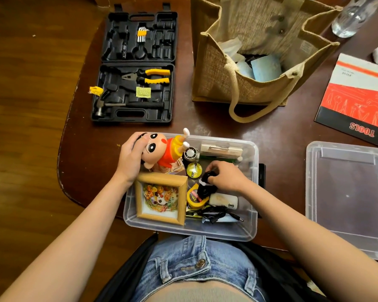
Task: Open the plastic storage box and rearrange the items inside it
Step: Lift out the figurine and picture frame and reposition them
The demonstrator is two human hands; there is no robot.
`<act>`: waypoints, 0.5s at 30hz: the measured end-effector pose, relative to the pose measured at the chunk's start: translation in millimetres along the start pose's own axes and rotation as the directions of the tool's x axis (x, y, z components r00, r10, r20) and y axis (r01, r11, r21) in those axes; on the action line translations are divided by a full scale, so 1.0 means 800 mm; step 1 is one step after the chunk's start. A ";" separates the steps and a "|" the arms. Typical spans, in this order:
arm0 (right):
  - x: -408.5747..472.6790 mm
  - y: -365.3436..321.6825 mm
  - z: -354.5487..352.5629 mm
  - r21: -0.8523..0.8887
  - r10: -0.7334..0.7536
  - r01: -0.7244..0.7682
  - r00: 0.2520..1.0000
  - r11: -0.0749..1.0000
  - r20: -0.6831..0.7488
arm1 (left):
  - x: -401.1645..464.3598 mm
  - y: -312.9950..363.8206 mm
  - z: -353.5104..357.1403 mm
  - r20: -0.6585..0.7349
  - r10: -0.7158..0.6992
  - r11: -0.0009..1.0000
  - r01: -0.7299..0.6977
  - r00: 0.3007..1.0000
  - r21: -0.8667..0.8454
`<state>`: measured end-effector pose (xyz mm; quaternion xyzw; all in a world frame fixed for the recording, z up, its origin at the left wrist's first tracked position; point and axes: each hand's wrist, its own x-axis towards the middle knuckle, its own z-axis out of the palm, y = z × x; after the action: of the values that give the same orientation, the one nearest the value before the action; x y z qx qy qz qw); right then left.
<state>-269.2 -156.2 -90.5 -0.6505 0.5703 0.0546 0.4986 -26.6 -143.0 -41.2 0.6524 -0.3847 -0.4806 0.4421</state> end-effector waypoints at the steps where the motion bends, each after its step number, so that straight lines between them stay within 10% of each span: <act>1: 0.002 -0.001 0.001 0.038 -0.008 0.006 0.999 0.999 0.034 | 0.000 0.002 0.000 -0.001 -0.007 1.000 0.007 1.000 -0.005; 15: 0.020 -0.056 0.035 0.328 0.012 0.008 0.998 0.945 -0.058 | 0.002 0.003 -0.002 -0.149 -0.135 0.984 0.116 0.980 -0.133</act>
<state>-214.4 -153.6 -88.4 -0.5593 0.5867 -0.0600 0.5826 -24.9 -144.7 -39.3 0.6827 -0.2760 -0.4775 0.4794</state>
